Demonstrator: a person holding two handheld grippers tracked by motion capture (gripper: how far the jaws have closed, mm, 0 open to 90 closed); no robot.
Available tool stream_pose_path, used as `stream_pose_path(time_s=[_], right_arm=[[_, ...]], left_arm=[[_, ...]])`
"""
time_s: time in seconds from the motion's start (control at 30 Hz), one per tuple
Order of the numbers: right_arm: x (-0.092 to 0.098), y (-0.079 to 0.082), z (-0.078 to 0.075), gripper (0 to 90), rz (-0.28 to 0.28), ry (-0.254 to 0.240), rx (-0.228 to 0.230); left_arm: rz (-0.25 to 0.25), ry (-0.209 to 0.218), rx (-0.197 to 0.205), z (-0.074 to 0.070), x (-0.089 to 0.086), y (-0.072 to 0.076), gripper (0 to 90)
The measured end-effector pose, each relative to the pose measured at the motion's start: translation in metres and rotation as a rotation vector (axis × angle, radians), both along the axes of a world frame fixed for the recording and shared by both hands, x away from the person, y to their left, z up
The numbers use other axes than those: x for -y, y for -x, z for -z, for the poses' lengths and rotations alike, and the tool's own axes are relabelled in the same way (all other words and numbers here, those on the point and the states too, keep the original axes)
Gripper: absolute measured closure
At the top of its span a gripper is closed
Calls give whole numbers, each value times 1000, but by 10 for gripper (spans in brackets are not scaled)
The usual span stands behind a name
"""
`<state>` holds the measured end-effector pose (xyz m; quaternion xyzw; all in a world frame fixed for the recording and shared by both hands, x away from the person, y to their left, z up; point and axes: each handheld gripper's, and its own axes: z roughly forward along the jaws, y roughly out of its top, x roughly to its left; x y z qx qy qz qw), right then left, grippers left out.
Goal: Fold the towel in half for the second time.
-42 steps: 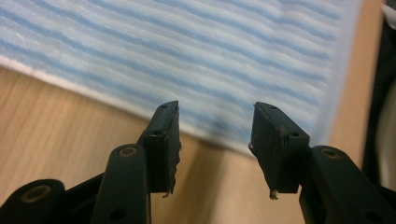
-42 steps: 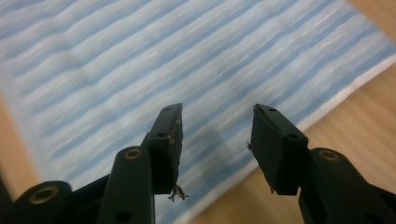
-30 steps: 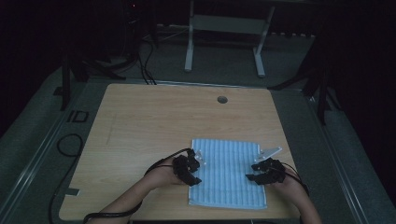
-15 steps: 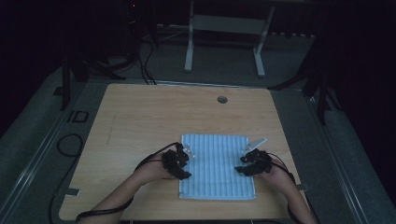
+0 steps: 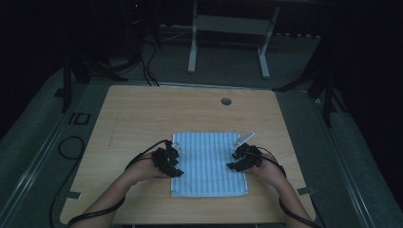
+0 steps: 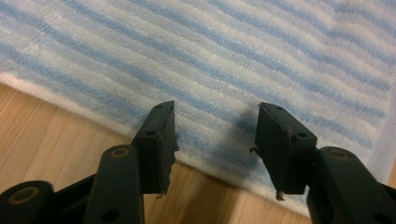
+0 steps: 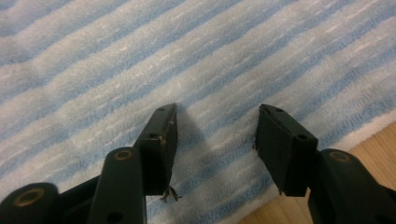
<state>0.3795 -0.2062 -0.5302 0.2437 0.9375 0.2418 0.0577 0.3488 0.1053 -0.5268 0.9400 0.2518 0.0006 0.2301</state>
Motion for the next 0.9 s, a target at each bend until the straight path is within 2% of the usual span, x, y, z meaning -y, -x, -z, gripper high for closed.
stream_pose_path(time_s=[0.07, 0.2, 0.4, 0.47, 0.53, 0.67, 0.77, 0.87, 0.9], right_arm=[[-1, 0, -1, 437, -15, 2, -13], [0, -6, -12, 436, -12, 9, 6], [10, -35, -33, 436, 58, -7, 37], [13, -47, -37, 436, 88, -11, 32], [16, -59, -39, 437, 113, -1, 29], [18, -80, -41, 437, 150, 13, 12], [17, -92, -42, 437, 178, 15, -13], [14, -101, -42, 438, 201, 12, -22], [14, -104, -41, 447, 214, 16, -26]], left_arm=[[-4, -22, 10, -4, -3, -1, 425], [-58, -21, 40, -17, -11, -11, 412], [-135, -23, 86, -33, -24, -42, 411], [-163, 0, 90, -36, -27, -54, 409], [-185, 4, 100, -38, -28, -66, 409], [-194, -24, 110, -37, -27, -89, 409], [-214, -3, 100, -36, -27, -107, 397], [-207, -44, 94, -31, -22, -117, 397], [-205, -46, 83, -29, -21, -119, 397]])
